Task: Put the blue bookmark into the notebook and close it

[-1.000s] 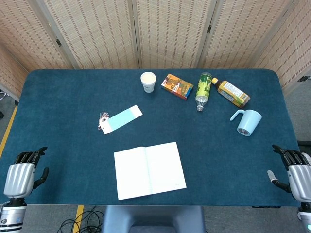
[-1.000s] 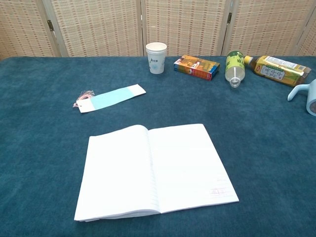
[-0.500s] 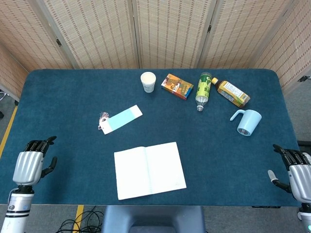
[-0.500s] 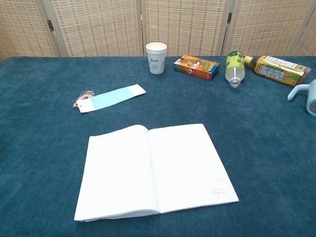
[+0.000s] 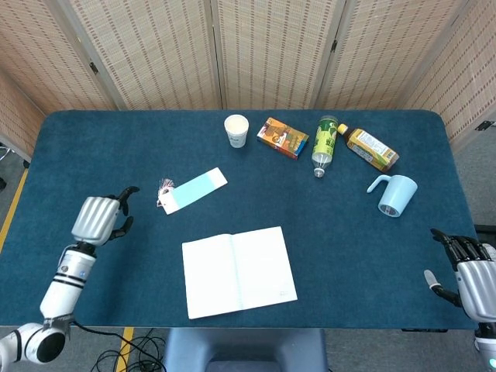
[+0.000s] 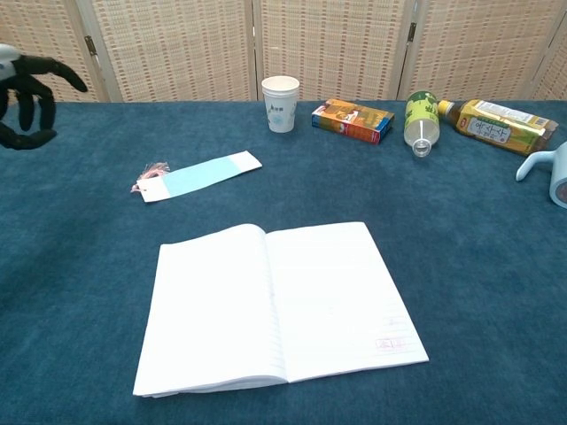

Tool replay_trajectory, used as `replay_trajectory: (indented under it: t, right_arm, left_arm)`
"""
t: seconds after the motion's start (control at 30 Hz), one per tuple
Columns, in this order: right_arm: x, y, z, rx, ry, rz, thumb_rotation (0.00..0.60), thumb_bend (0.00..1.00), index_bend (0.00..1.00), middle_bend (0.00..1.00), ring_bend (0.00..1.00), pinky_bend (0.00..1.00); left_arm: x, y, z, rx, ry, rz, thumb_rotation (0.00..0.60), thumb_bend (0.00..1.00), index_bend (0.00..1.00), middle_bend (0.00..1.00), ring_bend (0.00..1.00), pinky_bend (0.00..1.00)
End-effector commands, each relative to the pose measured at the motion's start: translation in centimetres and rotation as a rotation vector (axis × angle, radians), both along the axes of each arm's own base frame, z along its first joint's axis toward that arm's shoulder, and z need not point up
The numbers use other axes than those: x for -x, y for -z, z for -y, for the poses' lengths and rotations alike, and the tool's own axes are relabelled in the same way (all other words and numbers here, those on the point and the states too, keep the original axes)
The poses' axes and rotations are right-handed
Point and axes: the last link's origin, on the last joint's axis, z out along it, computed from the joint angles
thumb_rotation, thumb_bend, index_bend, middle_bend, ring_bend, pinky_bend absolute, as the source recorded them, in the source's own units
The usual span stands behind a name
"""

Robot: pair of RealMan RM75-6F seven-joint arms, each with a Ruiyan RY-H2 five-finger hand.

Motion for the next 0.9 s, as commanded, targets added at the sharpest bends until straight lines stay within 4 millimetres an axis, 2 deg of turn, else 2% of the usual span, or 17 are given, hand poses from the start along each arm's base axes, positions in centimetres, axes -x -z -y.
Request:
replay_trajectory:
  t: [0.03,0.2,0.43,0.73,0.9]
  right_arm:
    - [0.0,0.0,0.1,-0.002,0.005,-0.003,0.600,0.25,0.16,0.28,0.25,0.22]
    - [0.0,0.0,0.2,-0.006,0.018,-0.009,0.600,0.25,0.16,0.28,0.25,0.22]
    - [0.0,0.1,0.6,-0.011,0.033,-0.018,0.600,0.25,0.16,0.28,0.25,0.22]
    - [0.3,0.2,0.9,-0.017,0.058,-0.025,0.600,0.25,0.16,0.28,0.26,0.22]
    - [0.5,0.3,1.0,-0.020,0.067,-0.027,0.600,0.25,0.16,0.28,0.26,0.23]
  left_arm:
    - [-2.5,1.9,-3.9,0.089,-0.015,-0.020,0.600,0.52,0.24,0.71,0.70,0.86]
    - [-3.6,4.7,-6.4,0.165,-0.054,-0.079,0.600,0.60,0.21,0.79,0.77,0.92]
    - [-5.0,8.0,-9.2,0.241,-0.140,-0.126,0.600,0.66,0.19,0.82,0.80,0.93]
    - [-5.2,10.7,-10.9,0.273,-0.244,-0.154,0.600,0.76,0.19,0.83,0.81,0.93]
    - [-5.1,11.6,-11.5,0.271,-0.289,-0.153,0.600,0.77,0.19,0.84,0.82,0.94]
